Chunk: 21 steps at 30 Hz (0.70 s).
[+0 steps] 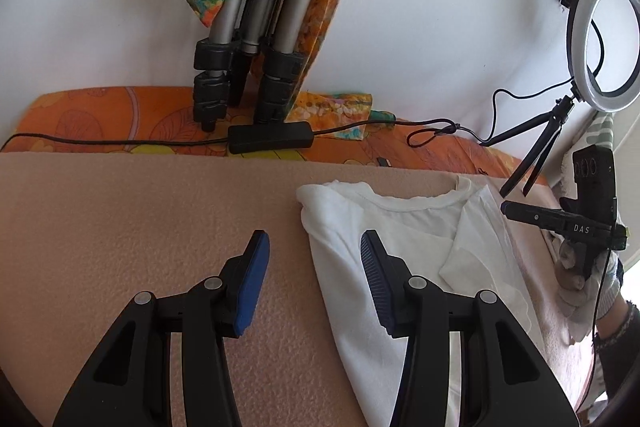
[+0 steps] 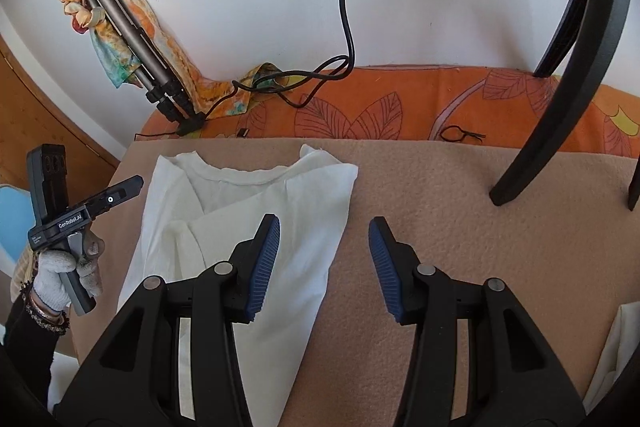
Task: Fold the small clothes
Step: 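Open both grippers and move them to the collar end of the shirt, then grasp the collar with both grippers and fold it over onto the hem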
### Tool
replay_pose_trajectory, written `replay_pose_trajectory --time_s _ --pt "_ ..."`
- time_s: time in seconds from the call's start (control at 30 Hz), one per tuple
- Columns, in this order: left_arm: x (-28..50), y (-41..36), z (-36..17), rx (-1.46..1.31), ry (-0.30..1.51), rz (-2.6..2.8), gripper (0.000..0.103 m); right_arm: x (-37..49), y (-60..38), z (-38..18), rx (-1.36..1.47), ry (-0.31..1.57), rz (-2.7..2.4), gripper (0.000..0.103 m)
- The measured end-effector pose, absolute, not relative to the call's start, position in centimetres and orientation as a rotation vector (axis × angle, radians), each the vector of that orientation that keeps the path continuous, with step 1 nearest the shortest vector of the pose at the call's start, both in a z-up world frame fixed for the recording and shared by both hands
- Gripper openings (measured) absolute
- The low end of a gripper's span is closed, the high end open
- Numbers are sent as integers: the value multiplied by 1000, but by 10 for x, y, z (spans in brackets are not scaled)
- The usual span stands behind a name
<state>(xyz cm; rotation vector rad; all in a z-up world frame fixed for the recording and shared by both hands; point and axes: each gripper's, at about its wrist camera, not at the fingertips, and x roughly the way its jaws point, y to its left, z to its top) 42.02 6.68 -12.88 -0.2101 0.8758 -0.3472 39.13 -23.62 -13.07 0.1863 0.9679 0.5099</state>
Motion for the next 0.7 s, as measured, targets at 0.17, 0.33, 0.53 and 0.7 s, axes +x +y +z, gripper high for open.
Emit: replay_pose_trajectory --time_s 0.17,0.33,0.53,0.7 --pt "429 55 -138 -155 895 -361 46 402 -226 -136 156 967 533 49" --pt "438 49 -144 -170 898 -366 46 413 -226 -144 193 975 524 49" --pt "443 38 -143 -112 898 -348 46 416 -223 -144 201 969 545 49" --pt "444 31 -144 -86 887 -351 7 420 -220 -147 210 969 513 18"
